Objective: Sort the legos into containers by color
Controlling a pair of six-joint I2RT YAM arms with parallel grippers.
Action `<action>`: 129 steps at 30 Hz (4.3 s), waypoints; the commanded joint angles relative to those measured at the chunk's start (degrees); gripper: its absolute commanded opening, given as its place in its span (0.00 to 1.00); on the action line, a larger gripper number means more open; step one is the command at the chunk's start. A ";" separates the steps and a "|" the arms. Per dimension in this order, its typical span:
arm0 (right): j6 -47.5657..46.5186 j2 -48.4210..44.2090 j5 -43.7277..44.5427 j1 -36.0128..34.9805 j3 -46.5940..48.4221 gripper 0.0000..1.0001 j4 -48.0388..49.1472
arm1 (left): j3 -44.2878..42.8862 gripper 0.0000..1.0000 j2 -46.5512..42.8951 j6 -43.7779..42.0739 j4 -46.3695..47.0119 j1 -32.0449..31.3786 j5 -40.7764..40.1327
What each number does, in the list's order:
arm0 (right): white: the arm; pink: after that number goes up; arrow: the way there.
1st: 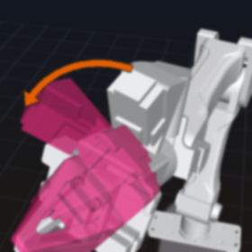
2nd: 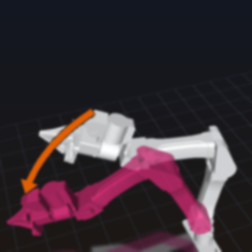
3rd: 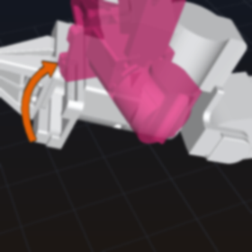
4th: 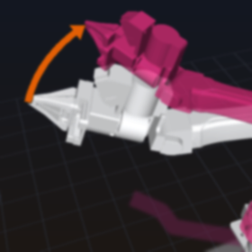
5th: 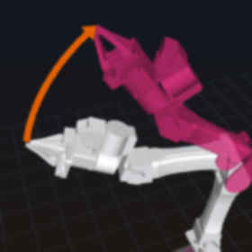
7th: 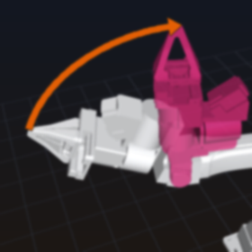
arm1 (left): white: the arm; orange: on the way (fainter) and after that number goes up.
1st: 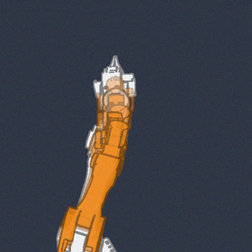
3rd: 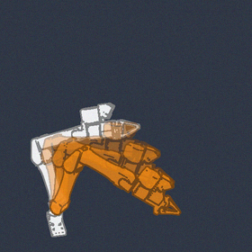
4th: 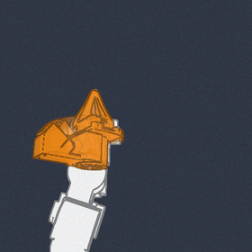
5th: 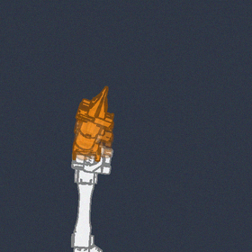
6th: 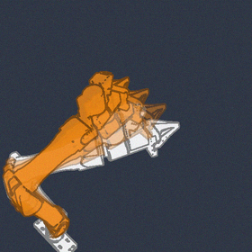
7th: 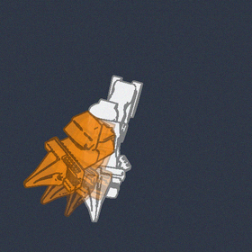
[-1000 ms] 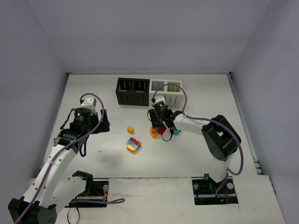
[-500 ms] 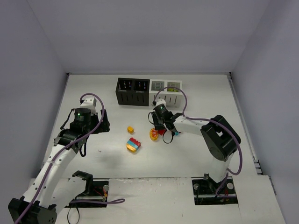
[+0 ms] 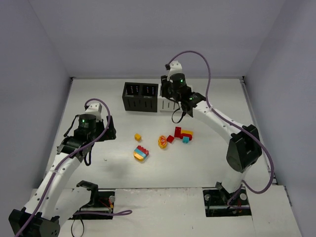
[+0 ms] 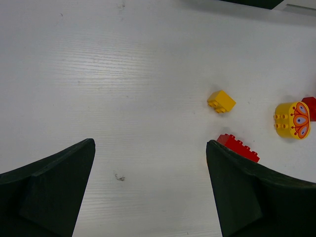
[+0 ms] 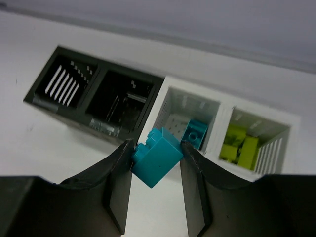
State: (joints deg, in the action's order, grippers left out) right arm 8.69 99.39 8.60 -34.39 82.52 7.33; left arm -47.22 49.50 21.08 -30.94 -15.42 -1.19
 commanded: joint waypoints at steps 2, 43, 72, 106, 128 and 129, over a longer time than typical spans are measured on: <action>-2.98 3.96 0.19 2.75 7.03 0.07 1.81 | -1.12 0.87 0.08 -0.78 2.90 -0.31 0.58; 2.73 -21.34 -2.01 5.92 -19.32 0.67 -1.35 | -22.47 0.79 43.48 -4.12 2.82 -13.32 3.21; 5.11 -28.20 -2.62 7.67 -28.12 0.67 -1.44 | -22.91 0.03 46.93 4.67 2.20 -15.87 1.90; 5.82 -35.94 -4.03 8.46 -31.28 0.67 -4.61 | -73.38 0.59 67.76 -8.16 -1.32 -3.04 -1.36; 7.04 -33.48 -2.89 12.15 -32.33 0.66 -4.08 | -36.10 0.75 47.18 1.94 3.08 -24.73 10.94; 7.04 -33.48 -2.80 12.16 -32.42 0.66 -4.17 | -35.84 0.75 47.62 2.47 3.08 -25.53 10.60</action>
State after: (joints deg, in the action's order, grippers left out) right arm 15.05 66.30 4.25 -22.79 50.15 0.62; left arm -82.72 98.13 20.05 -31.22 -39.62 8.01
